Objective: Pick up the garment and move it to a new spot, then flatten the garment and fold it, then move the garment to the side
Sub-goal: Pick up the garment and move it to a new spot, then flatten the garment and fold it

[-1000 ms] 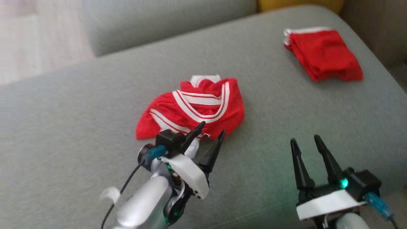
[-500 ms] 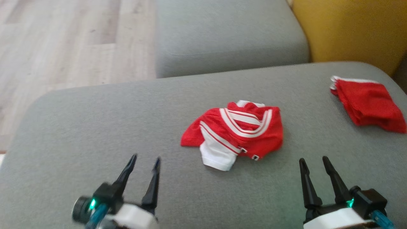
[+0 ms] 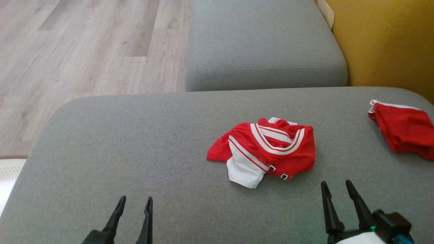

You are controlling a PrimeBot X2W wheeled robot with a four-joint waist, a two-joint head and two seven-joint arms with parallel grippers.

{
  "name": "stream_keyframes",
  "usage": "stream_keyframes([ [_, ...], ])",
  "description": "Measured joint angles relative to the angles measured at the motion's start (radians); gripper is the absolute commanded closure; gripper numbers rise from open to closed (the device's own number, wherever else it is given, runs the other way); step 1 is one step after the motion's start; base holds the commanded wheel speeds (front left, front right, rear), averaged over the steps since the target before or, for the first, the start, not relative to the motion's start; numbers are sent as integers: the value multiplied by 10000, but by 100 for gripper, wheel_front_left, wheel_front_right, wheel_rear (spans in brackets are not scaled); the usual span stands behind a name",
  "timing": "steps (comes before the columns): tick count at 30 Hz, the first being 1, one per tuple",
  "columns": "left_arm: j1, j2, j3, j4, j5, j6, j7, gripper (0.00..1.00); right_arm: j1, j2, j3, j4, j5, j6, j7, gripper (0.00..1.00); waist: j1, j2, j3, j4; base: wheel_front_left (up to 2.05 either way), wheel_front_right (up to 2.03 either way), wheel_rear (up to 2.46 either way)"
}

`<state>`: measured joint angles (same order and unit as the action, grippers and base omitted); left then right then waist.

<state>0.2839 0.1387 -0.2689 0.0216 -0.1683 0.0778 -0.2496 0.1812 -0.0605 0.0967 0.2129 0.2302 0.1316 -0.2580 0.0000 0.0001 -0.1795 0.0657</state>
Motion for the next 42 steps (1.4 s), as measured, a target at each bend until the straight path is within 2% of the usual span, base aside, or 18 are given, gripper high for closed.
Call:
stream_keyframes([
  [16,12,-514,627,247,606,-608,0,0,179,19,209,397,-29,0,0,0,0,0,-205,-300,0,0,0],
  [42,21,-754,849,533,876,-957,0,0,179,19,151,431,-13,0,0,0,0,0,-181,-221,0,0,0],
])
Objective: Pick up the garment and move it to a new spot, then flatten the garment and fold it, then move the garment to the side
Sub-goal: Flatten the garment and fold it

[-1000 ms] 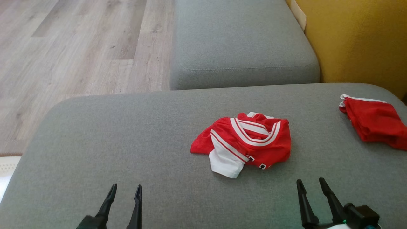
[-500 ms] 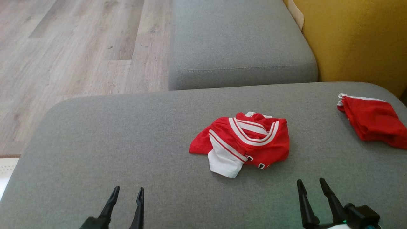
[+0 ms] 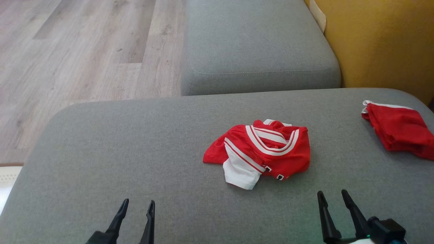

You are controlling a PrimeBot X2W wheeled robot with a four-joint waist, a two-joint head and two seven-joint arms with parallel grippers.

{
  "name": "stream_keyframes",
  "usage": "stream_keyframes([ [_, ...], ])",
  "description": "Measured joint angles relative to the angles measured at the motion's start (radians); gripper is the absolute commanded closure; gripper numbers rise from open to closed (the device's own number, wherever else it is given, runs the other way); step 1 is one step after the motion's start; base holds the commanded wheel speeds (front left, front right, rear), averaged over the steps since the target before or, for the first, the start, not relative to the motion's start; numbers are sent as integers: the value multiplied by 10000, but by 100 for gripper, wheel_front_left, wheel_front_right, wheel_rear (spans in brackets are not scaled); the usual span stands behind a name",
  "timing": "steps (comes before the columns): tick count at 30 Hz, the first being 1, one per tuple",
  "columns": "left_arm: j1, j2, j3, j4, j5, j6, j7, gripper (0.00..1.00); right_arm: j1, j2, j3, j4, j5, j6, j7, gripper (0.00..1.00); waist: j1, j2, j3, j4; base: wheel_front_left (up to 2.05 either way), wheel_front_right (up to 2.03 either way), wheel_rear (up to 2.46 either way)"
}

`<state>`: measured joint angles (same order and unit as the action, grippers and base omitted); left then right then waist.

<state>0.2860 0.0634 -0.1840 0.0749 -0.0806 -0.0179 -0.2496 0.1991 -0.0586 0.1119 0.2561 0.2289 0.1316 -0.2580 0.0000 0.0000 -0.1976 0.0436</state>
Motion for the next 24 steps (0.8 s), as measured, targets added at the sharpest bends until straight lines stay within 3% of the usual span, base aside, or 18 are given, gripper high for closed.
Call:
stream_keyframes([
  [6,-1,-6,33,-2,31,-19,0,0,-1,-4,56,-2,0,2,0,0,0,0,94,-9,0,0,0],
  [13,-281,-12,-203,462,104,-362,0,0,-25,-105,211,-8,0,0,0,0,0,0,381,-414,0,0,0],
  [24,-3572,-84,-1317,2192,384,-754,0,0,-378,-483,514,-194,-15,0,0,0,0,0,1547,-1186,0,0,0],
])
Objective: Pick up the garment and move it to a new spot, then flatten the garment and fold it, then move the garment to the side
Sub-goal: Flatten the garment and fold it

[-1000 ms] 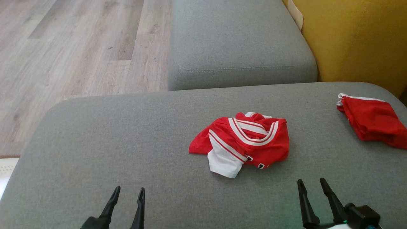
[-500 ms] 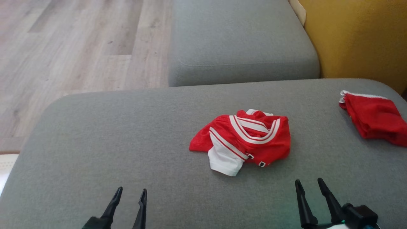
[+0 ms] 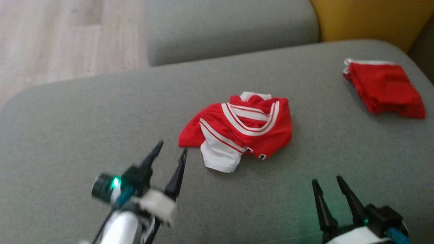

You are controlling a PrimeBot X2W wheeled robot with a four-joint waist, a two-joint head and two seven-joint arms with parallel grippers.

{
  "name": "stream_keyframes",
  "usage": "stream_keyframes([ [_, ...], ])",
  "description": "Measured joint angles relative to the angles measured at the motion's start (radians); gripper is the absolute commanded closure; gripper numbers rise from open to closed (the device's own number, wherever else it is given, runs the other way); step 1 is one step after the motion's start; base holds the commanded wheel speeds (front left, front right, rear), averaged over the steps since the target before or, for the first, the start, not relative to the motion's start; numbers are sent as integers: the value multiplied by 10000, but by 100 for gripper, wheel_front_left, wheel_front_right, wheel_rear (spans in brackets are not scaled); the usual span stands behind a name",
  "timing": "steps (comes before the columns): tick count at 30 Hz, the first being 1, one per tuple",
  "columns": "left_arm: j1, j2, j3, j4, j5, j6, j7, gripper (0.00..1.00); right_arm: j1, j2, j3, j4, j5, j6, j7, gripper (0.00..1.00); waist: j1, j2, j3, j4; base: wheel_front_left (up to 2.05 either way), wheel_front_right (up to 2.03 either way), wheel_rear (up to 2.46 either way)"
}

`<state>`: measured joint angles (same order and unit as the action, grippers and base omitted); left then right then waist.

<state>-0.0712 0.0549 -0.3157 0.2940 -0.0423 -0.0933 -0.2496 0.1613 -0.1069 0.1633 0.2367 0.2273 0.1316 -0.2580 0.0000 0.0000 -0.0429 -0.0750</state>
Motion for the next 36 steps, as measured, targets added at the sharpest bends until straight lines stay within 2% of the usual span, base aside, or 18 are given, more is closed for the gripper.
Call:
stream_keyframes([
  [9,-3842,-27,-433,2560,234,-270,-2,0,-1246,-23,184,-435,-35,0,0,0,0,0,1808,-558,0,0,0],
  [16,-5317,44,-1233,4109,167,-313,-33,0,-1667,81,293,-502,-86,0,0,0,0,0,2926,-877,0,0,0],
  [26,-6771,706,-4247,4928,-1151,-384,-38,1,-2115,221,307,-508,-86,0,0,0,0,0,3614,-1023,0,0,0],
  [27,-6835,775,-4541,4928,-1246,-384,-44,24,-2118,234,307,-504,-86,0,0,0,0,0,3618,-1026,0,0,0],
  [28,-6902,851,-4805,4928,-1337,-384,-44,50,-2124,247,311,-497,-86,0,0,0,0,0,3613,-1035,0,0,0],
  [29,-6968,932,-5049,4913,-1421,-385,-44,70,-2132,261,318,-489,-86,0,0,0,0,0,3599,-1050,0,0,0],
  [30,-7037,1020,-5298,4884,-1492,-385,-44,100,-2138,272,336,-487,-84,0,0,0,0,0,3580,-1069,0,0,0],
  [36,-7302,1465,-7045,4219,-2128,-385,-44,100,-2150,334,456,-351,17,0,0,0,0,0,3279,-1199,0,0,0],
])
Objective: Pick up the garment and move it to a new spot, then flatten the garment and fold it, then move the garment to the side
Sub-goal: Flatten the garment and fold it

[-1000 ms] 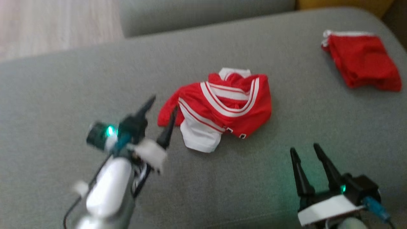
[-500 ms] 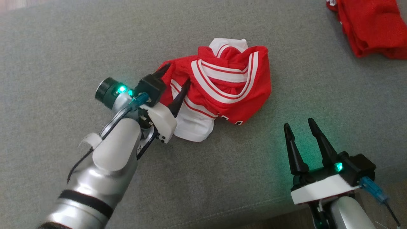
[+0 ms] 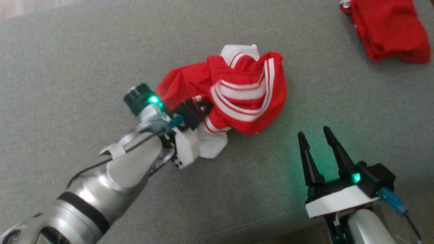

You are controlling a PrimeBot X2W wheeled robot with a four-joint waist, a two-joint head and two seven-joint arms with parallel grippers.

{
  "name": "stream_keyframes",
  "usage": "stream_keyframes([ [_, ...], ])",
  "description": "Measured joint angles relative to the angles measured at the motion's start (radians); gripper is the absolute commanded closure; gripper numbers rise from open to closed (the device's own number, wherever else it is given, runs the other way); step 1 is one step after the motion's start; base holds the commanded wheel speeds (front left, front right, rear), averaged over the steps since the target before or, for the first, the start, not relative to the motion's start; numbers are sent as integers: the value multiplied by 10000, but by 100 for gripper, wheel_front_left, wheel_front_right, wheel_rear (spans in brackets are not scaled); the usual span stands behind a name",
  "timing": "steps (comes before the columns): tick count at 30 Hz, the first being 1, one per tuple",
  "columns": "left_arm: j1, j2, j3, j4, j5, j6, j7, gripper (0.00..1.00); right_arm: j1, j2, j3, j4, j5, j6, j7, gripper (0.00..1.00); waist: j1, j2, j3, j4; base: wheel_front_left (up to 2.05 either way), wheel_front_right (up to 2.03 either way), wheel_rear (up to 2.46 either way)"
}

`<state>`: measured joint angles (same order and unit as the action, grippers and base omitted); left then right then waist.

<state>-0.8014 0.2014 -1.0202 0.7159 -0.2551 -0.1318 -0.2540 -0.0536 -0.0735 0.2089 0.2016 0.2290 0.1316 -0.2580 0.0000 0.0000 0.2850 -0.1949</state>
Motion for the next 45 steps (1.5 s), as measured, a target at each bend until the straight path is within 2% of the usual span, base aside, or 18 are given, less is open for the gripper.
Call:
stream_keyframes([
  [4,-262,280,-1484,-1032,-968,-2,0,100,23,46,0,102,21,0,0,0,0,0,-345,-107,0,0,0],
  [7,-931,497,-2094,-2313,-1674,-2,0,100,30,105,46,142,109,0,0,0,0,0,-653,-235,0,0,0],
  [10,-1979,596,-2123,-3277,-2303,-2,-2,100,62,159,73,211,211,0,0,0,0,0,-993,-418,0,0,0],
  [13,-2852,575,-1977,-3651,-2792,-2,-25,100,101,174,121,272,297,0,0,0,0,0,-1353,-669,0,0,0],
  [17,-3554,476,-1816,-3358,-2984,-2,-25,100,323,186,211,339,364,0,0,0,0,0,-1711,-986,0,0,0],
  [20,-4359,192,-1053,-2525,-3022,15,-25,100,620,196,182,389,408,0,0,0,0,0,-2047,-1312,0,0,0],
  [23,-5486,-36,-249,-1565,-2786,326,-29,100,780,198,56,387,437,0,0,0,0,0,-2343,-1534,0,0,0],
  [27,-6170,-6,606,-98,-3018,430,-31,100,970,207,-153,374,389,0,0,0,0,0,-2570,-1417,0,0,0],
  [31,-5166,449,729,276,-3333,347,-31,100,1094,219,-387,332,282,0,0,0,0,0,-2561,-948,0,0,0],
  [37,-1180,1638,1024,330,-4460,493,-23,100,1166,232,-700,165,169,0,0,0,0,0,-2502,-62,0,0,0],
  [41,1606,2238,1415,259,-4993,1003,-12,100,1290,242,-731,155,79,0,0,0,0,0,-2401,499,0,0,0],
  [45,3289,2675,2238,-443,-5028,1546,-12,100,1265,242,-738,73,71,0,0,0,0,0,-2256,942,0,0,0],
])
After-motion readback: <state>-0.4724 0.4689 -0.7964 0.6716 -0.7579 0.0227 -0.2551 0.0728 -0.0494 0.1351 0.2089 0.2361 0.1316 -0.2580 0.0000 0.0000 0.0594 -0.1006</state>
